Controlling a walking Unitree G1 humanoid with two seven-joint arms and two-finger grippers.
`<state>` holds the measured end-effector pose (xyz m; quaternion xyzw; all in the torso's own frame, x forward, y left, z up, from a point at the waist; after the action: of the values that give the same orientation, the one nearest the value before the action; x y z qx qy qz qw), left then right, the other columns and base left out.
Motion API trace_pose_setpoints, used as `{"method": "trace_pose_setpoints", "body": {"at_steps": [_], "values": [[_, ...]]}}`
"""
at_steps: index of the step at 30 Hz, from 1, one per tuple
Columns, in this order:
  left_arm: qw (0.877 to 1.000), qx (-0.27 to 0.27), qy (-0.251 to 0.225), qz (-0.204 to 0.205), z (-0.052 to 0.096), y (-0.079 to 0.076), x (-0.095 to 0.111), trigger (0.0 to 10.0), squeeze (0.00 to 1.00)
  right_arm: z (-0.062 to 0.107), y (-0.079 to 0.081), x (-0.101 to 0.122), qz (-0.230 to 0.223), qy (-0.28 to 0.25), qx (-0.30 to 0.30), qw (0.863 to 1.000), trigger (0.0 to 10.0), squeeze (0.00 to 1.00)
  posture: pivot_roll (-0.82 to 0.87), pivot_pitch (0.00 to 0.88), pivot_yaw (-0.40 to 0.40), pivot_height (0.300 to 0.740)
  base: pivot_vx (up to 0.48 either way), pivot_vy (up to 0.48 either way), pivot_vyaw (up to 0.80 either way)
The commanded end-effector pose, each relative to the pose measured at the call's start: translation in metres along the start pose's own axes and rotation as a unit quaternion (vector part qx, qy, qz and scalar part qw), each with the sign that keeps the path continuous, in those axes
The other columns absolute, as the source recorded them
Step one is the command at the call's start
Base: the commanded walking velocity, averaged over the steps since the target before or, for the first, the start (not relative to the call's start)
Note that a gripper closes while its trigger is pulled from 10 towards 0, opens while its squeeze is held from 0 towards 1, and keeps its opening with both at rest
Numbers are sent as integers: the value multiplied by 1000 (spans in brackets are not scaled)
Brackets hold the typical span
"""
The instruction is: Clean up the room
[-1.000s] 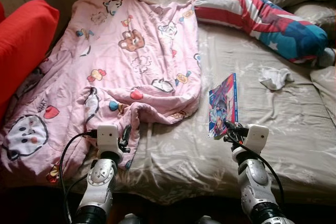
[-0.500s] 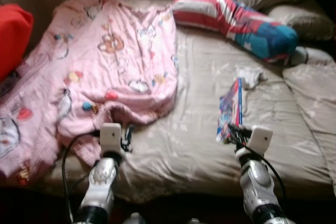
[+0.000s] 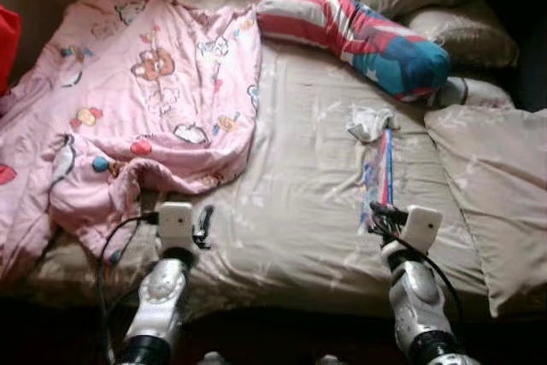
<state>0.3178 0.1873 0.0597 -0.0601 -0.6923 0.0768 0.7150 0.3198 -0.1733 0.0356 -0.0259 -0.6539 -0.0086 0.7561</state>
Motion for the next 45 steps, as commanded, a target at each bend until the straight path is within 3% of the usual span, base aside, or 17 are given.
{"method": "trace_pose_setpoints", "body": {"at_steps": [1, 19, 45], "values": [[1000, -11, 10, 1, 2, -8, -6, 10000, 0, -1, -4, 5, 12, -12, -5, 1000, 10000, 0, -22, 183, -29, 740, 0, 0, 0], [1000, -15, 11, -2, 2, -9, -7, 10000, 0, -2, -5, 5, 24, -12, -7, 1000, 10000, 0, -21, 185, -29, 740, 0, -202, 0], [1000, -18, 11, -1, 2, -10, -6, 10000, 0, -2, -5, 3, 22, -3, -11, 1000, 10000, 0, -21, 169, -26, 740, 0, 0, -37]]}}
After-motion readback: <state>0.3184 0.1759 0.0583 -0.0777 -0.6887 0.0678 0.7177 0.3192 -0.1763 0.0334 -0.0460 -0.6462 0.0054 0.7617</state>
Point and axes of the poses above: a point about 5 cm out from each wrist's last joint towards the gripper, its own z axis pointing back from the gripper into the wrist, its own x axis along the axis of the wrist's last joint, y = z × x, the point moved 1 cm from there along -z, pointing out of the wrist towards the gripper, and after that the axes turned 13 degrees about z, right-handed, at the moved point
